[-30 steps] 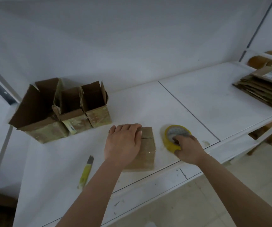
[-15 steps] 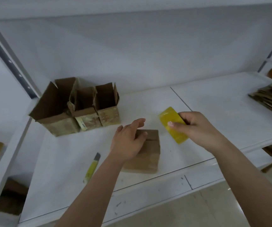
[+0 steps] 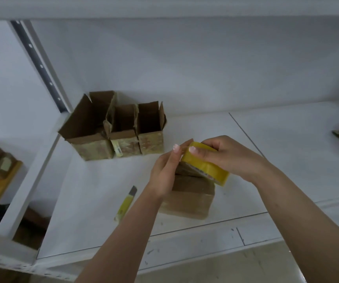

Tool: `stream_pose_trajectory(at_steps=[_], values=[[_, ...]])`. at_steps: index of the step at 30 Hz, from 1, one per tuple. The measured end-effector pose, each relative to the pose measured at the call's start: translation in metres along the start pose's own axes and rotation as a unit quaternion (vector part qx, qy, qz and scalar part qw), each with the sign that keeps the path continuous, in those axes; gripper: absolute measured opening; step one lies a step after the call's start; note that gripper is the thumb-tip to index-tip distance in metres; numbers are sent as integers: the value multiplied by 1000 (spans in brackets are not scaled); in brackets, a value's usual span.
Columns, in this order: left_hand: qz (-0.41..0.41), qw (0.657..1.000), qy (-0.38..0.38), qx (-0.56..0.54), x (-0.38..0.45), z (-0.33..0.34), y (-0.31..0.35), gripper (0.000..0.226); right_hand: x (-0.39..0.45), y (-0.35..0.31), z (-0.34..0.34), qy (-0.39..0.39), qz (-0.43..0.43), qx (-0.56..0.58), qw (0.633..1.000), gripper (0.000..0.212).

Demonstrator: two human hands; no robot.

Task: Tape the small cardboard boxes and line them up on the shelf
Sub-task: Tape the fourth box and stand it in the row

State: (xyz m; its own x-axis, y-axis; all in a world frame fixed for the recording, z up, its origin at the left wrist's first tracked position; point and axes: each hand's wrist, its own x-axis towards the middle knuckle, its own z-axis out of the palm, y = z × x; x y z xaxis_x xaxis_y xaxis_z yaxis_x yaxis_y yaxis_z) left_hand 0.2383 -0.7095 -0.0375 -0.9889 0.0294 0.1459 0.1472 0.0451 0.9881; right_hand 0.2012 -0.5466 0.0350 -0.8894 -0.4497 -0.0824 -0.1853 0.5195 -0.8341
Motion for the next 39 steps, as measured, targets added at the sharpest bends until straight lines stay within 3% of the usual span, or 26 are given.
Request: stream_pose_trajectory(at_steps=[4,10,14,18,22,25,29,31,34,36,39], values=[[-1,999,37,-24,5,1,-1,47,4,7,-2,-22,8,19,1000,85],[1,996,89,-27,10,0,-4,39,-4,15,-25,-94,-8,60,994,42],[7,996,91,-12,12,-3,-5,42,-6,15,-27,-85,-20,124,988,12],[4,997,75,-3,13,-7,-6,43,-2,9,-26,-49,-19,149,988,37],[5,992,118,-51,12,-9,-9,41,3,3,-25,-38,20,143,989,42],[-6,980,152,-131,10,-11,-11,37,8,0,-20,-48,64,77,994,52],[-27,966,181,-185,6,-13,-10,37,16,-6,-12,-67,75,-9,995,84],[-25,970,181,-163,3,-15,-9,38,18,-9,-10,-62,68,-21,996,78],[-14,981,191,-40,0,-27,-10,35,18,-10,-7,-47,47,-27,997,52],[-56,979,194,-7,-4,-32,-14,35,18,-9,-4,-36,28,-35,998,54],[-112,972,200,-51,-15,-29,-22,36,17,-9,-1,-8,11,-37,999,59]])
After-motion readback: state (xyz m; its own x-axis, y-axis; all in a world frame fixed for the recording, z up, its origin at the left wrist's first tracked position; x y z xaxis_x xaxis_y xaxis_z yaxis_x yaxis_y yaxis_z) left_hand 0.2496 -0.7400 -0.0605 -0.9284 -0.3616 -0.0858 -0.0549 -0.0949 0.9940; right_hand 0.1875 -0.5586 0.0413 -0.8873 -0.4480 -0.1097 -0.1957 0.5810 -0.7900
